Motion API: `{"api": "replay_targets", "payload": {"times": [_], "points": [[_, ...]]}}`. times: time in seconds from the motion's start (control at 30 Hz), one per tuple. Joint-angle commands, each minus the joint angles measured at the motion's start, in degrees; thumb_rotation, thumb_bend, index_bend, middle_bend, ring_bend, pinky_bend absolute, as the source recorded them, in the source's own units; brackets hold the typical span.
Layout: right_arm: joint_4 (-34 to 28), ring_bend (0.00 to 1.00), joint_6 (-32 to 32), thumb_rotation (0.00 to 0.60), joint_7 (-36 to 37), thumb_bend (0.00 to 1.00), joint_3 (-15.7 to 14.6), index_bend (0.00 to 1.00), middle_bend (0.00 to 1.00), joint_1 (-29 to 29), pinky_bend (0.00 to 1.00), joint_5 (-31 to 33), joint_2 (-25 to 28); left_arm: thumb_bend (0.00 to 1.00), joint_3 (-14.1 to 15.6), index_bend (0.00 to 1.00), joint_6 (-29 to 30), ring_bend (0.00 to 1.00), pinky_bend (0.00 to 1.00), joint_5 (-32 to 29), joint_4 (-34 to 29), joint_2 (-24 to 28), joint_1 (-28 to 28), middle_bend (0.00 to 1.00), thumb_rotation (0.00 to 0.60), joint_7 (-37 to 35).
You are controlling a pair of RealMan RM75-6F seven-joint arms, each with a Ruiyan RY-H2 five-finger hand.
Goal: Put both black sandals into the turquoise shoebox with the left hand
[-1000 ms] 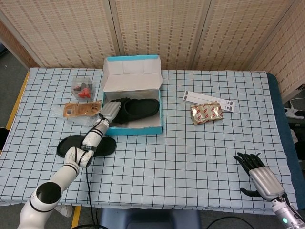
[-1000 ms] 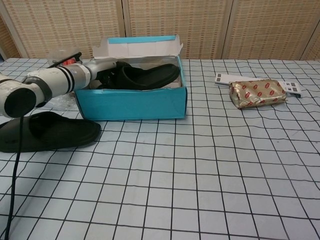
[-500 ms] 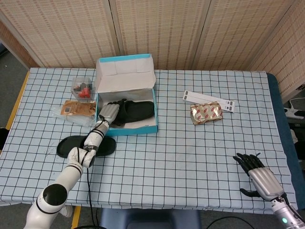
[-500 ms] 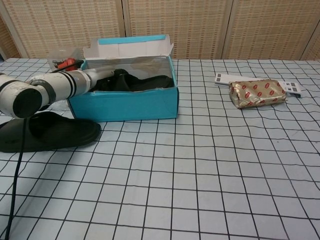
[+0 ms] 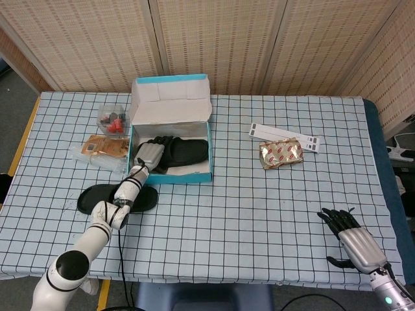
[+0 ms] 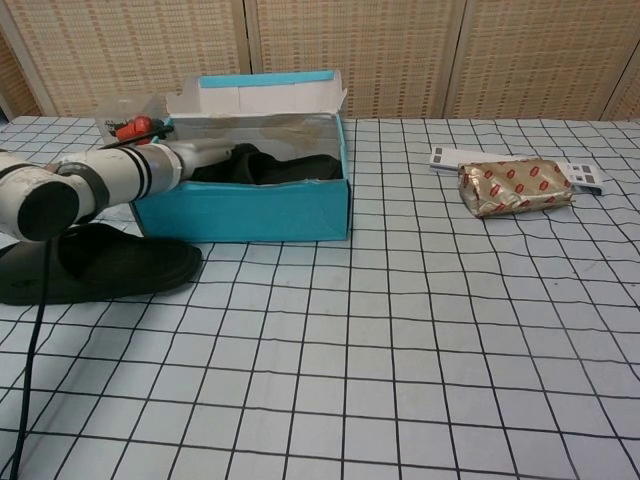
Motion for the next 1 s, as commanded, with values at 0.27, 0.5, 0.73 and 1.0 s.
{"api": "replay_targets", "payload": {"times": [0.27, 0.5, 0.73, 1.0], "points": [[-0.2, 0.0, 0.7, 0.6, 0.5, 0.08, -0.3, 0.0, 0.0, -0.1, 0.0, -0.9, 0.4, 0.38, 0.1, 0.0, 8.9, 0.0, 0.17, 1.0, -17.7, 9.4, 3.5, 0.0, 0.6, 3.2], [-0.4, 0.0, 1.1, 0.6, 0.7, 0.08, -0.8, 0.0, 0.0, -0.3, 0.0, -2.0, 0.6, 0.38, -0.3, 0.0, 9.6, 0.0, 0.17, -4.2, -31.6, 16.5, 6.2, 0.0, 0.6, 15.8], [-0.9, 0.0, 2.2, 0.6, 1.6, 0.08, -1.6, 0.0, 0.0, -0.6, 0.0, -3.8, 1.3, 0.38, -2.4, 0.0, 13.2, 0.0, 0.17, -11.3, -38.3, 18.6, 7.7, 0.0, 0.6, 24.3], [-0.8, 0.0, 2.7, 0.6, 2.3, 0.08, -2.0, 0.0, 0.0, -0.6, 0.0, -4.8, 1.6, 0.37, -2.4, 0.0, 12.4, 0.0, 0.05, -15.4, -42.0, 20.3, 8.1, 0.0, 0.6, 27.2]]}}
